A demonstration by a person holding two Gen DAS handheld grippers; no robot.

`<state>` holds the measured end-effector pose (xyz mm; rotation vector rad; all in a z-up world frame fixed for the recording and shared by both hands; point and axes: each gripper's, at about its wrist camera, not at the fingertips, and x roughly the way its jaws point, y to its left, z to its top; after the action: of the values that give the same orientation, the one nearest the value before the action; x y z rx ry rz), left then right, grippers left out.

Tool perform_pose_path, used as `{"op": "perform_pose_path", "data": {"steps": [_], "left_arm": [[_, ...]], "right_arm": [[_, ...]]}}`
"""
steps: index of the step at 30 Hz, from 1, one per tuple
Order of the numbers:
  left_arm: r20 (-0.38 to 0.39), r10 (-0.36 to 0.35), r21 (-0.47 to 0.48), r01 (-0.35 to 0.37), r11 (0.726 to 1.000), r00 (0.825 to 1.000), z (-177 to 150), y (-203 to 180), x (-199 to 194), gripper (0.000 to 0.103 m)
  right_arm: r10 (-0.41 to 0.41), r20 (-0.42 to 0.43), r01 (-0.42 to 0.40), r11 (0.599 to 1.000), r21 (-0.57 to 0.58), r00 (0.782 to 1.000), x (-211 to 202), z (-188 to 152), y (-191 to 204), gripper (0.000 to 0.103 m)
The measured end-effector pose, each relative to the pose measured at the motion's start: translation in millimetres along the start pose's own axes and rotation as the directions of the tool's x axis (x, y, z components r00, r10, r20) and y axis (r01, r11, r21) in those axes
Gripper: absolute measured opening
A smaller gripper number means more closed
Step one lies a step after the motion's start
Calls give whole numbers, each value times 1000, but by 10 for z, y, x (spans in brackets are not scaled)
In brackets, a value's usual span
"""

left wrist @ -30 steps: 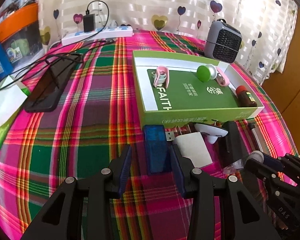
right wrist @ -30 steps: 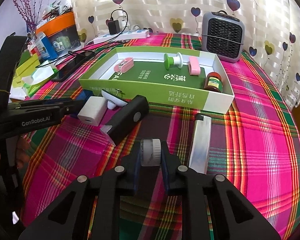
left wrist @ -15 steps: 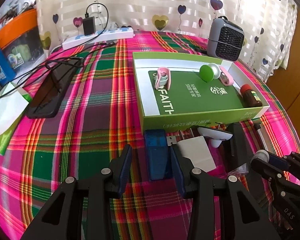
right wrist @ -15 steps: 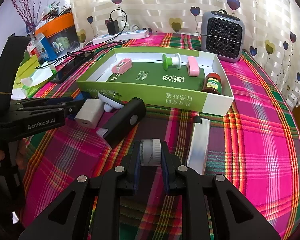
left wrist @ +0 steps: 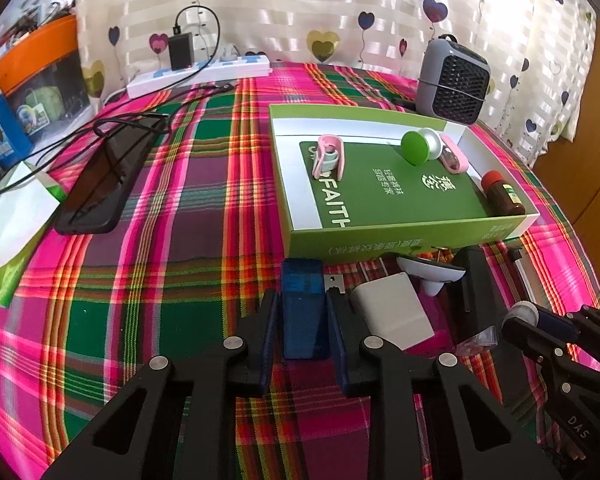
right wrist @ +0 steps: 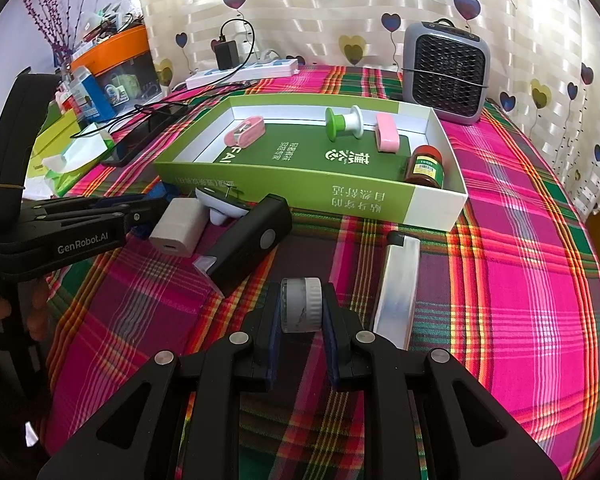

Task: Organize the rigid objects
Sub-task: 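Close the left tool on the blue translucent USB stick, then carry the tape roll with the right tool while the left tool carries the USB stick into the box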

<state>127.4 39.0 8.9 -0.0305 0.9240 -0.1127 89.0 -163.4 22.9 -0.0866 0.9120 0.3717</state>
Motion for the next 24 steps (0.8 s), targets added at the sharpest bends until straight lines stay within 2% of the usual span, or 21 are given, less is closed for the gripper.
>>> {"op": "perform_pose_path", "data": {"steps": [24], "left_arm": [[27, -16, -2, 16, 1000, 1000, -34, 5, -99, 21]], "right_arm": [[-2, 6, 2, 1000, 3, 1000, -17, -2, 7, 19]]}}
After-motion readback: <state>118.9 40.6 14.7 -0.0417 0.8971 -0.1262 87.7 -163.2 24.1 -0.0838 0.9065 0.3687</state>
